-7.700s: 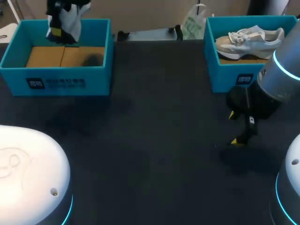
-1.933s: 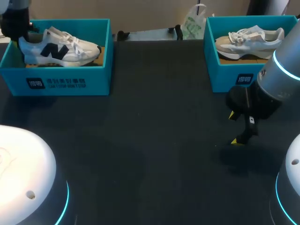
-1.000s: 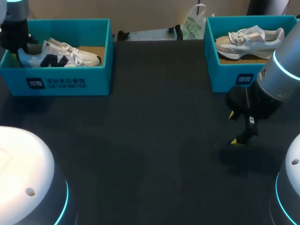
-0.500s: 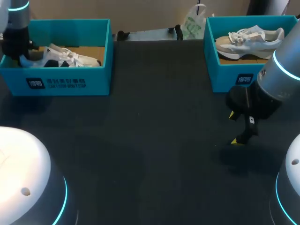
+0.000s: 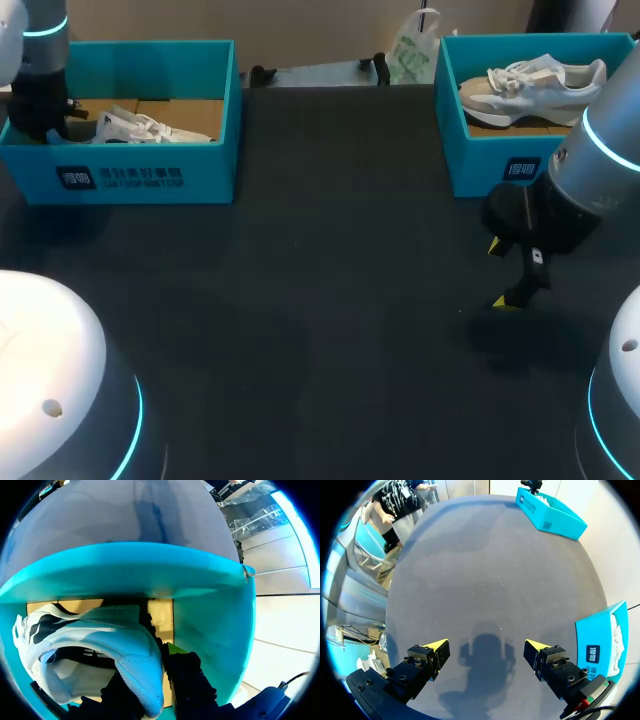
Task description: Take the shoe out of the shoebox, open the shoe tongue, remove and reinsert the insole, then place the shoe into the shoebox
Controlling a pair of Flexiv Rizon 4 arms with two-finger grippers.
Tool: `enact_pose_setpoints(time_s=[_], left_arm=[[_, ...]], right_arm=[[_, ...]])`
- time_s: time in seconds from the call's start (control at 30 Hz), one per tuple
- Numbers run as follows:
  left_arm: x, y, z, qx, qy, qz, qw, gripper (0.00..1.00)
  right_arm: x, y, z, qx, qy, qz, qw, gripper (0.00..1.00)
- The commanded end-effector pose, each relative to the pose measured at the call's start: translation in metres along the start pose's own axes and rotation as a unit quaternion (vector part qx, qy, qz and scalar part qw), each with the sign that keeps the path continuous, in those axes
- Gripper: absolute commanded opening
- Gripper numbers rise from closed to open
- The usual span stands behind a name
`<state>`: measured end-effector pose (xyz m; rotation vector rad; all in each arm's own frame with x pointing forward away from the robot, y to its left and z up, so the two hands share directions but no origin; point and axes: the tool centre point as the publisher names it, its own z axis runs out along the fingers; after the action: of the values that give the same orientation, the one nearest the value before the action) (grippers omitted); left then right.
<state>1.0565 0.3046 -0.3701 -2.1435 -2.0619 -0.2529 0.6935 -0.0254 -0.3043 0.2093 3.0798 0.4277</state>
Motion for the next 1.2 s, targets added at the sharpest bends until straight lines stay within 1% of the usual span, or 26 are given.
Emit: enact_pose_setpoints(time_s=[0.03,0.2,0.27,0.3,0.33,0.37,0.43,0.47,0.5,0.53,0.57,0.6,0.67,0.73,0.77,0.83,0.87,0.97,1.07,1.2], left_arm=[[-0.003,-0.004,0.003,-0.005,0.002,0.005,1.000,0.00],[-0.006,-0.006,0.004,-0.004,-0.003,0.010,1.000,0.00],[-0.008,-0.007,0.002,0.000,-0.012,0.007,1.000,0.09],[-0.008,-0.007,0.000,-0.001,-0.015,0.007,1.000,0.15],[-0.008,-0.007,0.000,-0.001,-0.016,0.007,1.000,0.25],[-0.009,-0.007,0.000,-0.001,-0.016,0.007,1.000,0.30],[-0.011,-0.007,0.000,-0.003,-0.017,0.008,1.000,0.38],[-0.011,-0.007,0.001,-0.003,-0.016,0.008,1.000,0.38],[-0.012,-0.007,0.001,-0.003,-0.015,0.009,1.000,0.31],[-0.012,-0.007,0.002,-0.003,-0.015,0.009,1.000,0.29],[-0.012,-0.008,0.000,-0.004,-0.014,0.009,1.000,0.30],[-0.012,-0.009,-0.001,-0.004,-0.015,0.009,1.000,0.31],[-0.011,-0.008,-0.002,-0.005,-0.016,0.008,1.000,0.41],[-0.009,-0.008,-0.006,-0.008,-0.018,0.006,1.000,0.45],[-0.008,-0.008,-0.008,-0.012,-0.018,0.004,1.000,0.49],[-0.007,-0.008,-0.012,-0.015,-0.021,0.003,1.000,0.93],[-0.007,-0.008,-0.015,-0.016,-0.025,0.002,1.000,1.00],[-0.008,-0.009,-0.024,-0.019,-0.040,-0.001,0.999,1.00],[-0.009,-0.008,-0.034,-0.021,-0.040,-0.001,0.999,1.00],[-0.009,-0.008,-0.052,-0.024,-0.050,-0.002,0.998,1.00]], right_arm=[[0.001,0.000,0.001,0.001,-0.001,0.000,1.000,1.00],[0.001,0.000,0.001,0.001,-0.001,0.000,1.000,1.00],[0.001,0.000,0.001,0.001,-0.001,0.000,1.000,1.00],[0.001,0.000,0.001,0.001,-0.001,0.000,1.000,1.00],[0.001,0.000,0.001,0.001,-0.001,0.000,1.000,1.00],[0.001,0.000,0.001,0.001,-0.001,0.000,1.000,1.00],[0.001,0.000,0.001,0.001,-0.001,0.000,1.000,1.00],[0.001,0.000,0.001,0.001,-0.001,0.000,1.000,1.00],[0.001,0.000,0.001,0.001,-0.001,0.000,1.000,1.00],[0.001,0.000,0.001,0.001,-0.001,0.000,1.000,1.00],[0.001,0.000,0.001,0.001,-0.001,0.000,1.000,1.00],[0.001,0.000,0.001,0.001,-0.001,0.000,1.000,1.00],[0.001,0.000,0.001,0.001,-0.001,0.000,1.000,1.00],[0.001,0.000,0.001,0.001,-0.001,0.000,1.000,1.00],[0.001,0.000,0.001,0.001,-0.001,0.000,1.000,1.00],[0.001,0.000,0.001,0.001,-0.001,0.000,1.000,1.00],[0.001,0.000,0.001,0.001,-0.001,0.000,1.000,1.00],[0.001,0.000,0.001,0.001,-0.001,0.000,1.000,1.00],[0.001,0.000,0.001,0.001,-0.001,0.000,1.000,1.00],[0.001,0.000,0.001,0.001,-0.001,0.000,1.000,1.00]])
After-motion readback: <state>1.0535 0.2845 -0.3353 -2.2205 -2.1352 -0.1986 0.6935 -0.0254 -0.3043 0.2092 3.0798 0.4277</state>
